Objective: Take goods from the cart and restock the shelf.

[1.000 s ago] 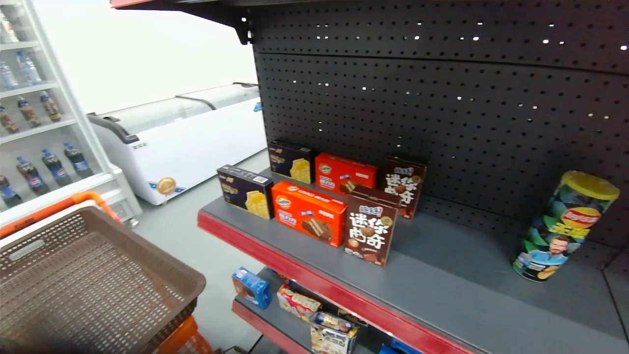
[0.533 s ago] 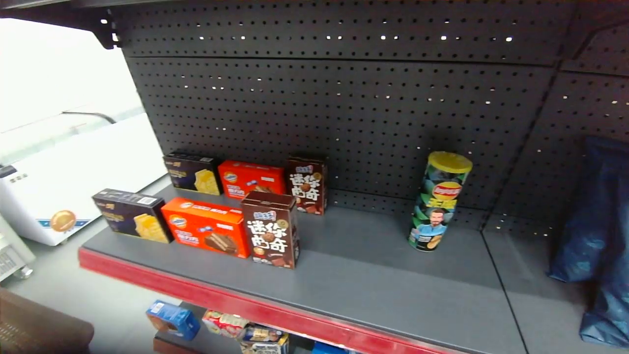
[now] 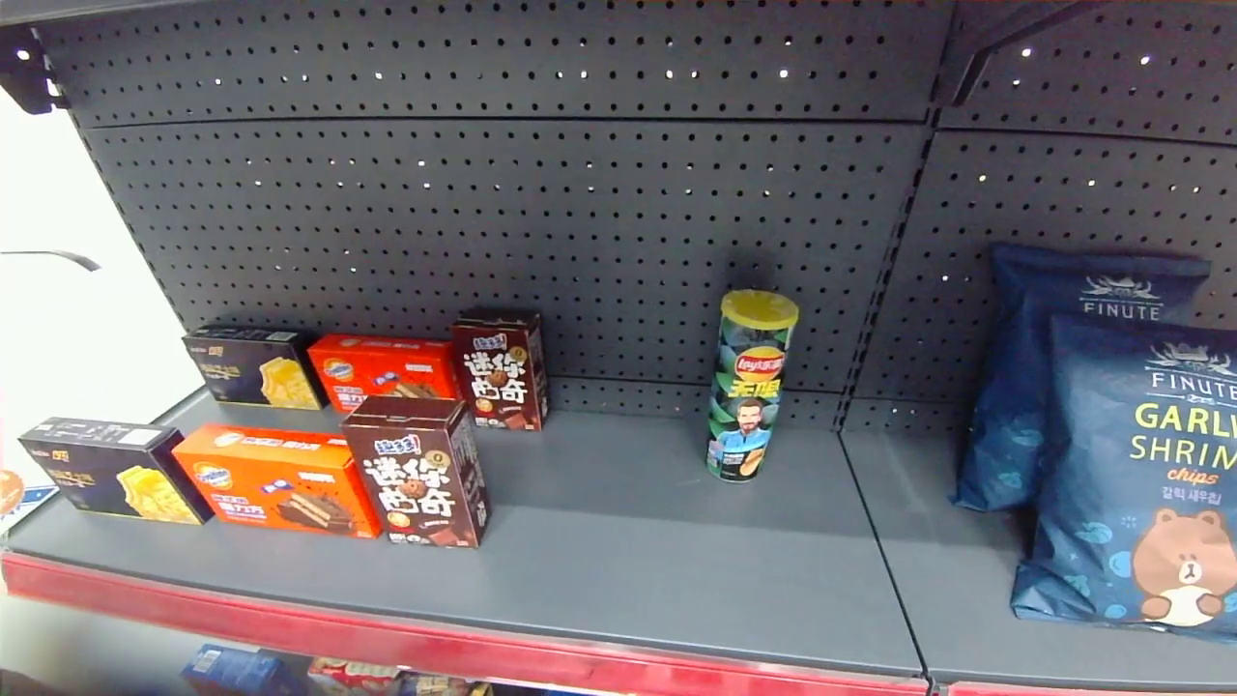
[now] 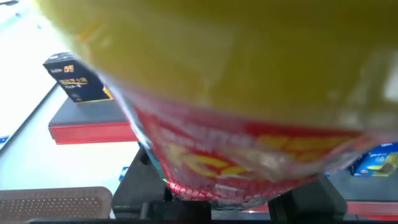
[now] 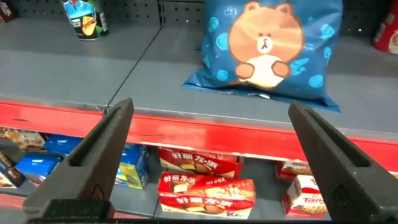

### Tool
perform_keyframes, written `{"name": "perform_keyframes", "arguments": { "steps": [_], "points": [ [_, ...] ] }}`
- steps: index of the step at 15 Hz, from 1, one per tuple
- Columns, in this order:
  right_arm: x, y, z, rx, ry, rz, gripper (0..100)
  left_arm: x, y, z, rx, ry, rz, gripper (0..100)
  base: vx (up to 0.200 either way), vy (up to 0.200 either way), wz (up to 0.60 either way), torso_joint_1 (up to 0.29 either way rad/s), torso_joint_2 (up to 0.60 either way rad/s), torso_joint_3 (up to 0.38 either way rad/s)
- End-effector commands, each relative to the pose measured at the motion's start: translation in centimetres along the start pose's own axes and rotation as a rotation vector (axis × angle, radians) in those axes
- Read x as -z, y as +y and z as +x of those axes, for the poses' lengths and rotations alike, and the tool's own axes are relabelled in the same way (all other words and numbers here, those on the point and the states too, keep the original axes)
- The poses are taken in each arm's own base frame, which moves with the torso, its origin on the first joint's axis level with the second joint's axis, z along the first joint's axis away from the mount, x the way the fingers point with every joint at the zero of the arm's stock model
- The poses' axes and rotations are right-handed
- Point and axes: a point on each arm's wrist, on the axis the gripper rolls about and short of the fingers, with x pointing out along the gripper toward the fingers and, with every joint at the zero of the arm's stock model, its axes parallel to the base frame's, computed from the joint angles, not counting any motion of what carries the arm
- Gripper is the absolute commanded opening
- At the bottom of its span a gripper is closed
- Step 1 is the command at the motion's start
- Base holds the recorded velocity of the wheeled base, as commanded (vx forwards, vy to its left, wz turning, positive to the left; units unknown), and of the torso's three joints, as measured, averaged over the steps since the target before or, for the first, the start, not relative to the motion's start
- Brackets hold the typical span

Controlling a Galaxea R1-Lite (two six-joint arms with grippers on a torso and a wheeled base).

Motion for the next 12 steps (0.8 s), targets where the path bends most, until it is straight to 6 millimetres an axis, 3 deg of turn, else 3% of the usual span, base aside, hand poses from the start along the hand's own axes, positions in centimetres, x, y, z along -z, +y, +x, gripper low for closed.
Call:
{"name": "perform_keyframes", "arguments": {
  "steps": [1, 3, 12],
  "points": [
    [0.00, 0.00, 0.01, -0.001, 0.001, -0.001, 100, 0.05, -0.01, -0.04, 0.001, -0.001, 0.000, 0, 0.000, 0.000, -0.60, 0.002, 0.01, 0.002],
    [0.00, 0.00, 0.01, -0.001, 0.001, -0.001, 100, 0.09, -0.01, -0.05, 0.001, -0.001, 0.000, 0, 0.000, 0.000, -0.60, 0.002, 0.00, 0.007],
    [0.00, 0.00, 0.01, 0.001, 0.001, -0.001, 100, 0.10, -0.02, -0.31, -0.003, -0.016, 0.000, 0, 0.000, 0.000, 0.00, 0.000, 0.00, 0.000]
  ]
}}
